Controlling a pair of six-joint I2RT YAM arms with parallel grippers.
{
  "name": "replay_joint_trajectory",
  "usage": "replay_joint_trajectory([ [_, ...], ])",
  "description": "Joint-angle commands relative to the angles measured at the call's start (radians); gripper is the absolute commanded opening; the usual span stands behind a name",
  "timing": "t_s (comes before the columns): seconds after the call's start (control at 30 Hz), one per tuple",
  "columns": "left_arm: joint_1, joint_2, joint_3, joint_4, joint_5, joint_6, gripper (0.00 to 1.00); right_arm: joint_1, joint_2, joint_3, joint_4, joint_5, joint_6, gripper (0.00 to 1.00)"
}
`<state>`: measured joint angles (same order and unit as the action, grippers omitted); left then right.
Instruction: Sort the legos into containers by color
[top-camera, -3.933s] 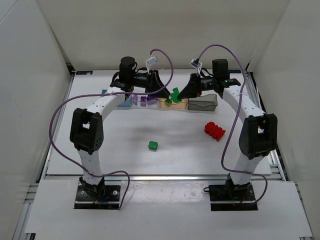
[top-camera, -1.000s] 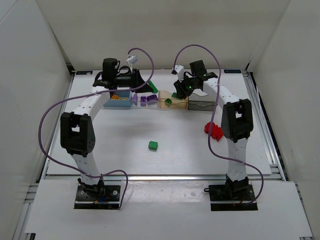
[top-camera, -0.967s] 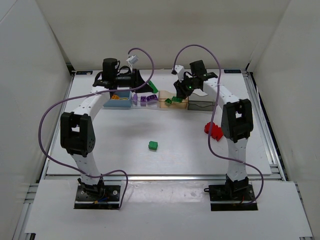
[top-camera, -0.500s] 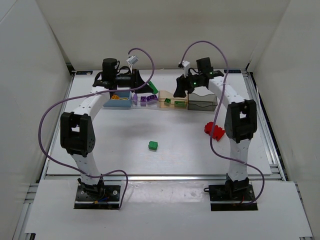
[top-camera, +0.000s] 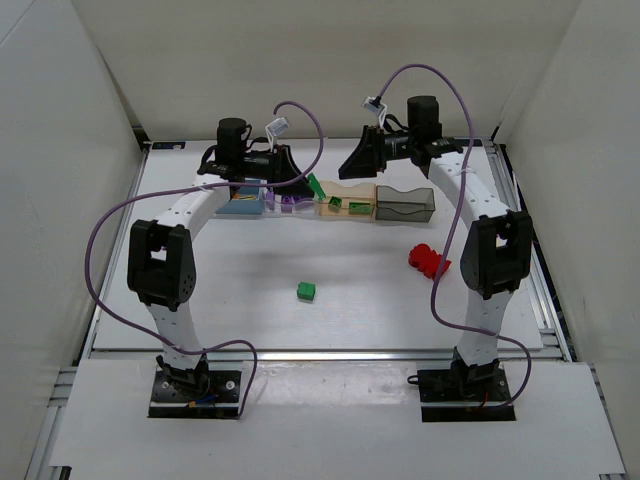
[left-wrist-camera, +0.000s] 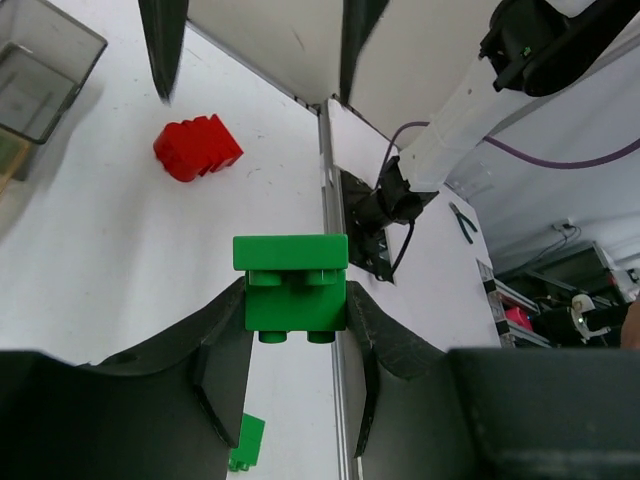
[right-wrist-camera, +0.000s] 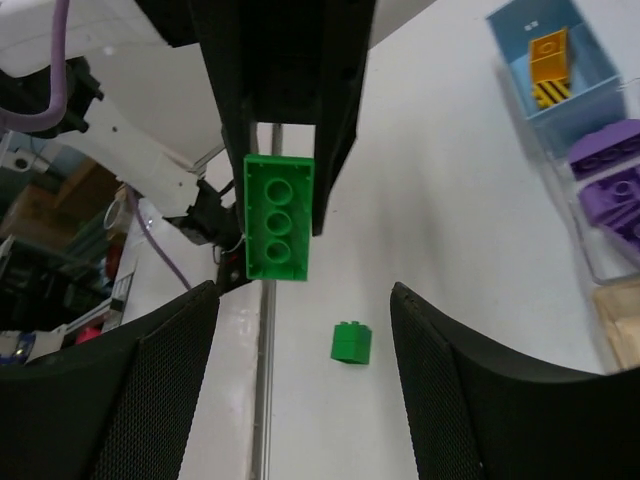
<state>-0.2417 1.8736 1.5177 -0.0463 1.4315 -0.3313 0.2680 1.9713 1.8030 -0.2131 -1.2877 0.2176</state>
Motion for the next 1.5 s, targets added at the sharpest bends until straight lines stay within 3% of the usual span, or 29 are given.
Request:
replay_joint_trajectory([
  [0.0, -0.016, 0.005, 0.058, 0.036, 0.070, -0.008, 0.30, 0.025, -0.025, -0.013, 0.040, -0.073, 0.065, 0.73],
  [0.77, -0.045, 0.012, 0.064, 0.045, 0.058, 0.000, 0.29, 0.126, -0.005, -0.001, 0.012, -0.028, 0.054, 0.74],
  [0.87, -0.045, 0.013, 0.064, 0.043, 0.055, 0.002, 0.30, 0.129, 0.000, -0.002, 0.009, -0.027, 0.049, 0.67],
  [1.23, -0.048, 0.013, 0.064, 0.043, 0.050, 0.000, 0.30, 0.129, 0.015, 0.001, 0.034, -0.047, 0.055, 0.20],
  [1.47, -0.051, 0.013, 0.065, 0.043, 0.049, 0.001, 0.30, 0.129, 0.015, 0.002, 0.037, -0.053, 0.055, 0.09],
])
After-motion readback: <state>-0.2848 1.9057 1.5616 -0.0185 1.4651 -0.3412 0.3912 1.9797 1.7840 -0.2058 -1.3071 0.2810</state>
